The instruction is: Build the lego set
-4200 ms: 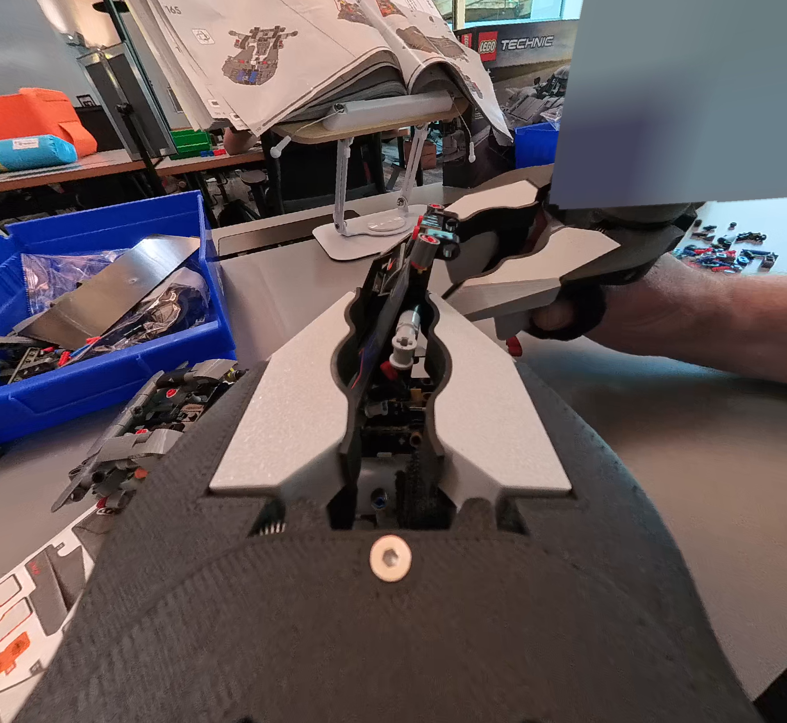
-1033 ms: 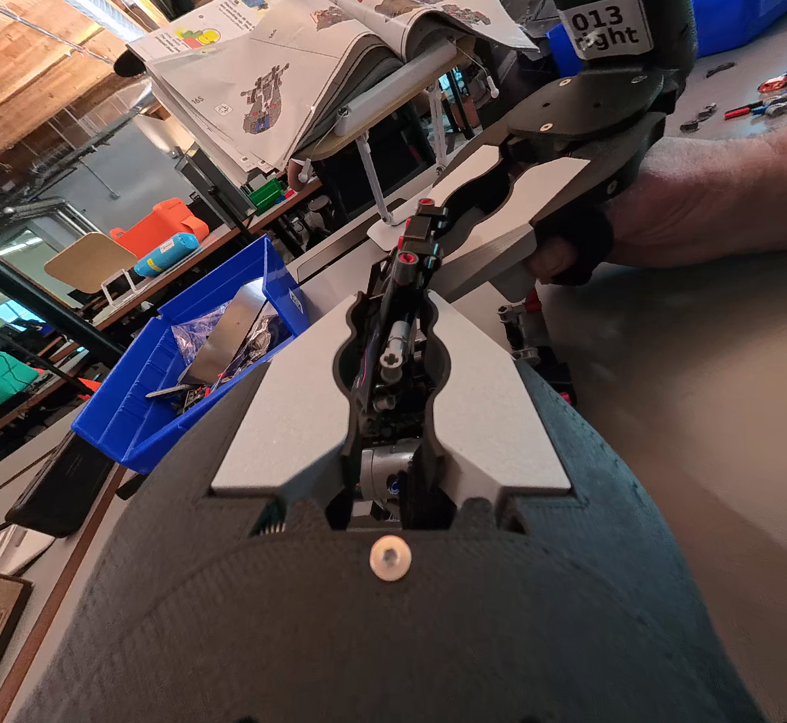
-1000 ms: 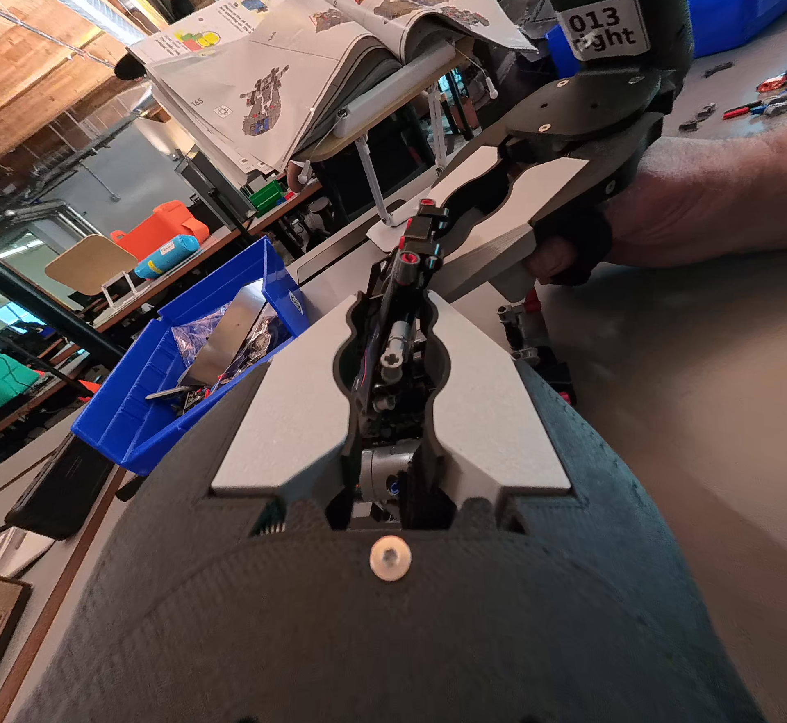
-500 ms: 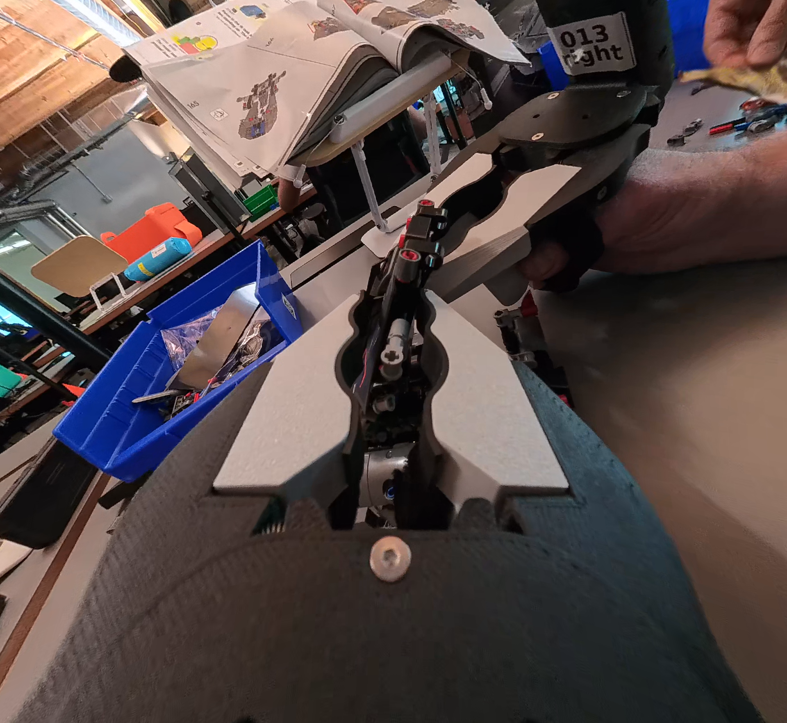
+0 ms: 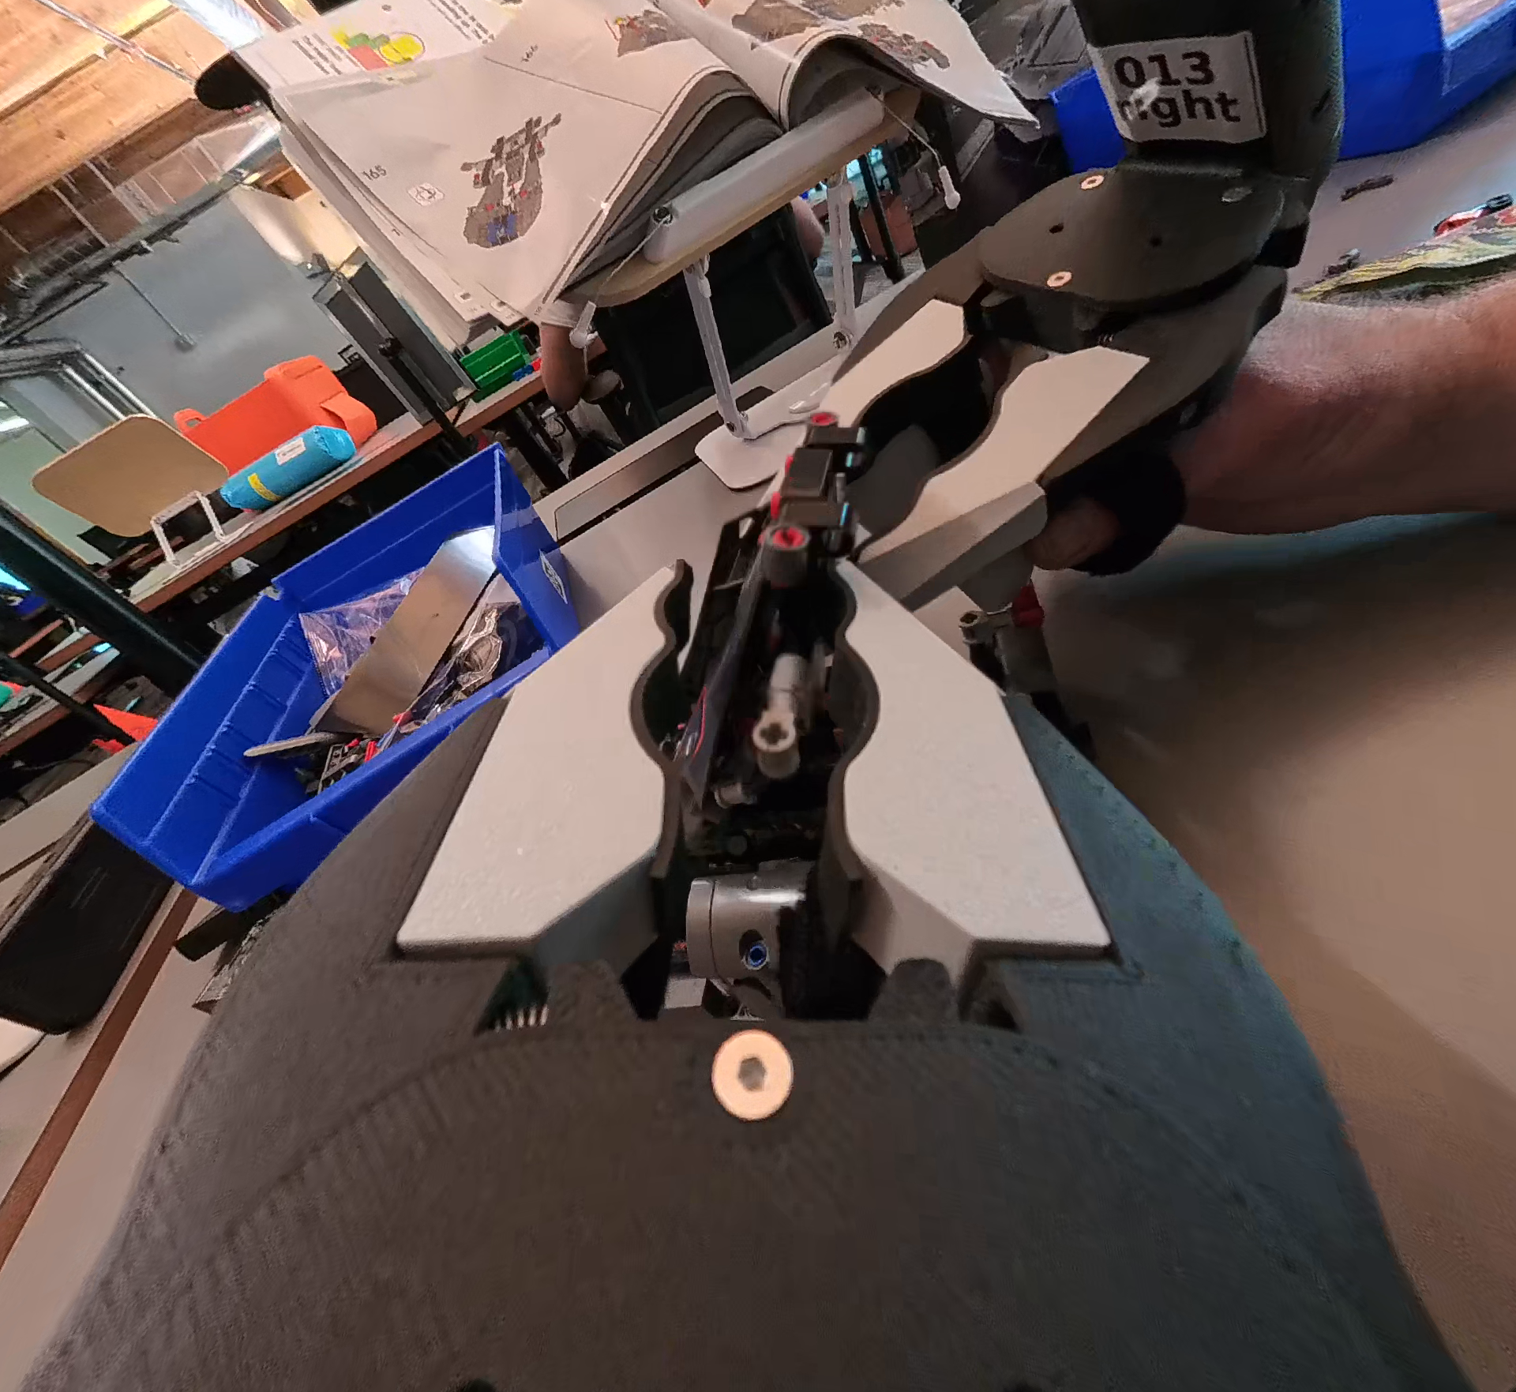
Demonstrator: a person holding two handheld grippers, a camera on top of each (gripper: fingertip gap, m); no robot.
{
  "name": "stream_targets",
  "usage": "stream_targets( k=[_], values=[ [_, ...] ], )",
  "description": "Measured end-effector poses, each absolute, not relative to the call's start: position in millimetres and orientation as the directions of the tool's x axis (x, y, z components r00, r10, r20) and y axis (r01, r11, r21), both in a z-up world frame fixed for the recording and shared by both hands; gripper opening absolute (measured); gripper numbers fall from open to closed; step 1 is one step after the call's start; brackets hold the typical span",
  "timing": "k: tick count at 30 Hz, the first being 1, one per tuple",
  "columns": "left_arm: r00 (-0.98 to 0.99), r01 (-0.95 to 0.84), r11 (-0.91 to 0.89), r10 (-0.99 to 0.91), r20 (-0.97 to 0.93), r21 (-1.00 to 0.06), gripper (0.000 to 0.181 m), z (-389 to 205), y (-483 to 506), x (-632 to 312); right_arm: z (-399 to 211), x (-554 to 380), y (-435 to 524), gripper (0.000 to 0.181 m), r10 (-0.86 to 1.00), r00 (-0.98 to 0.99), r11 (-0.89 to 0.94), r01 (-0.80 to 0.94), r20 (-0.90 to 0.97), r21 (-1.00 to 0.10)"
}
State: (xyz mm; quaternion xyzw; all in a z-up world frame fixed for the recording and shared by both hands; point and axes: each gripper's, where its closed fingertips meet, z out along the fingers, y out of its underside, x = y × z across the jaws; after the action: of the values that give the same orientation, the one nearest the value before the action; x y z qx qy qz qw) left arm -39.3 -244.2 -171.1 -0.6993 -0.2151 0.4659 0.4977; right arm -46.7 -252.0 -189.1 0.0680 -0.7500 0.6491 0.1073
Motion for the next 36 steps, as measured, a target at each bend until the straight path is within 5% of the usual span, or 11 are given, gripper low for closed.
stream_targets(
  k=[23,36],
  values=[
    [0.432,-0.101,-0.493,0.761,-0.484,-0.864,0.025,-170.1,-229.2,-32.0,-203.8,-38.9,-222.4,0.041,0.035,-0.962,0.329,-0.244,0.270,-0.912],
    [0.384,-0.073,-0.489,0.791,-0.477,-0.869,0.031,-168.0,-245.9,-27.1,-208.7,-28.4,-223.6,0.012,-0.021,-0.946,0.353,-0.311,0.324,-0.883]
  ],
)
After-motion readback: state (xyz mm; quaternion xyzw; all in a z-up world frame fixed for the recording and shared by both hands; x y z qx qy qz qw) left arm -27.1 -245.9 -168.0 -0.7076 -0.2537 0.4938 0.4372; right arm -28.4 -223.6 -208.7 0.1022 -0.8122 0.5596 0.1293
